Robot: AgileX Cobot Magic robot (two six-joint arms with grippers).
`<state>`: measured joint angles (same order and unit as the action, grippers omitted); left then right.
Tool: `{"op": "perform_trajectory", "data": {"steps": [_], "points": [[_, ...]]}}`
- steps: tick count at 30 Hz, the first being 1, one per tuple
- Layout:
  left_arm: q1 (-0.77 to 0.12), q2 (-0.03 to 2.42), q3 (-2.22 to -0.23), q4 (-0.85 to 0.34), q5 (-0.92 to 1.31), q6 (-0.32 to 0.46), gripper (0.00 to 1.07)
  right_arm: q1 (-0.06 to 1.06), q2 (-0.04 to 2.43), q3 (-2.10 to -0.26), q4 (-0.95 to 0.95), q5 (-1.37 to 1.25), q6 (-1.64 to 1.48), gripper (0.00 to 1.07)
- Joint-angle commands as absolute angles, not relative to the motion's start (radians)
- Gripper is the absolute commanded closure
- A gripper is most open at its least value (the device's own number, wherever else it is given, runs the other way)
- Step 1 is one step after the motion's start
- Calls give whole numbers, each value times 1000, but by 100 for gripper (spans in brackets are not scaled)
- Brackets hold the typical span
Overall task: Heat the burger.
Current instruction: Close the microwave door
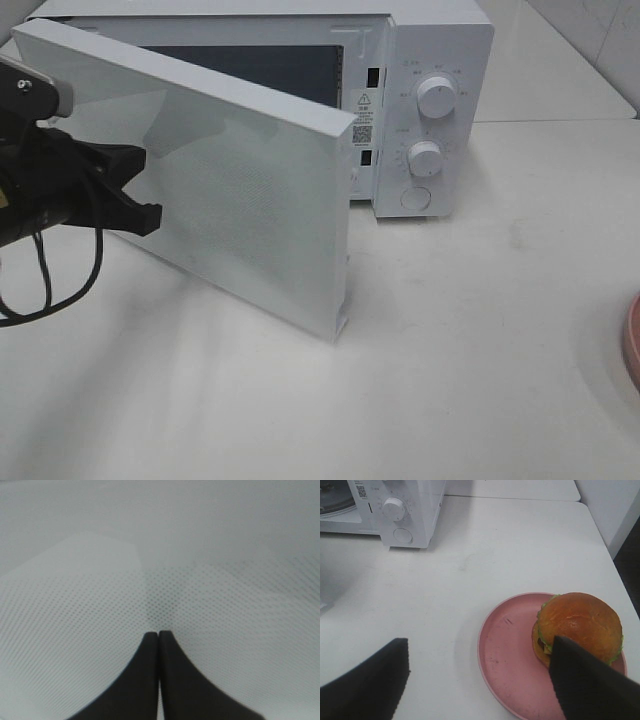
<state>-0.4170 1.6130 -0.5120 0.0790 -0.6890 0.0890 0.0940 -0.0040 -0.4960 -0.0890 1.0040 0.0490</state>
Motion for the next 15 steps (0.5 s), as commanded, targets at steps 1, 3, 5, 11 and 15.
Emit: {"op": "perform_trajectory", "data": {"steps": [1,3,5,11,15], "points": [[-439,1638,-553,79,-703,84,107,89,-33,-495,-87,997,46,31],[-467,1683,-611,60,-702,84,107,89,-33,-495,-87,997,46,31],[-474,1695,-627,44,-701,84,107,89,-33,-495,-87,997,46,31],[-526,1772,-739,-47,-678,84,107,89,-33,-495,-87,997,46,31],[-552,1807,-802,-66,-648,86,107,89,-33,-495,-87,997,46,31]]}}
